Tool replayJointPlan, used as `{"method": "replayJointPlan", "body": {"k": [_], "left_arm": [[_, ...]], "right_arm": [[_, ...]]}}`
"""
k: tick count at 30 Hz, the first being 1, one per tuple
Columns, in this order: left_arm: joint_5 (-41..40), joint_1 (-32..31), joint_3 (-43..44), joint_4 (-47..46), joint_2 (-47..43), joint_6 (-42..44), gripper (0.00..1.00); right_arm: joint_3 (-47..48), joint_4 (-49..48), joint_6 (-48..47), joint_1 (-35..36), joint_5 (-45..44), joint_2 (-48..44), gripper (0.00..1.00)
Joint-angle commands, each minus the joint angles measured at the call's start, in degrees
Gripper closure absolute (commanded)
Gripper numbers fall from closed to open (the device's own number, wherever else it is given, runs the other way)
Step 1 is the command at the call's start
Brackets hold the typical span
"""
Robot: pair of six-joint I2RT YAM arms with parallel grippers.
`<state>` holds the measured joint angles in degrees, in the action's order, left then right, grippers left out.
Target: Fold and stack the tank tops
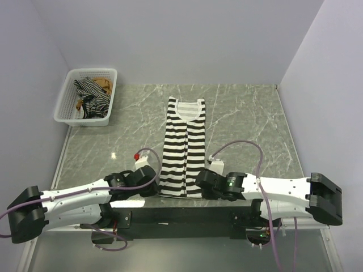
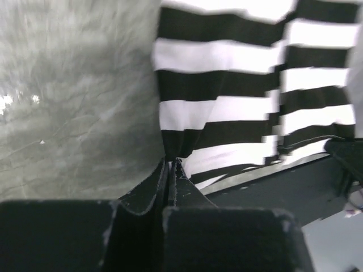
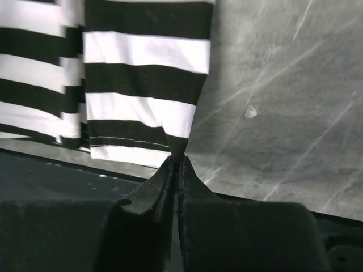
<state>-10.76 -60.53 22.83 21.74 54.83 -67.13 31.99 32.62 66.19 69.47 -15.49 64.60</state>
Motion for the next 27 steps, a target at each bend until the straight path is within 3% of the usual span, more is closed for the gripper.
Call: {"method": "replayJointPlan", "body": {"k": [1,9,27], "left_arm": [[-4.4,0.1,7.2,4.1,-0.8,1.6,0.99],[-4.0,6.6,18.7,0.7,9.3,8.2,0.99],[2.1,23.1,36.2,-9.3,31.6,17.2,1.0]], "right_arm": [[6.5,4.5,-1.6,-0.6,-6.0,-0.9,0.98],[14.7,3.2,-9.4,-6.1,-7.4,5.0,0.98],[27.3,-8.9,-27.4,-29.2,0.3,19.5,1.0]]}}
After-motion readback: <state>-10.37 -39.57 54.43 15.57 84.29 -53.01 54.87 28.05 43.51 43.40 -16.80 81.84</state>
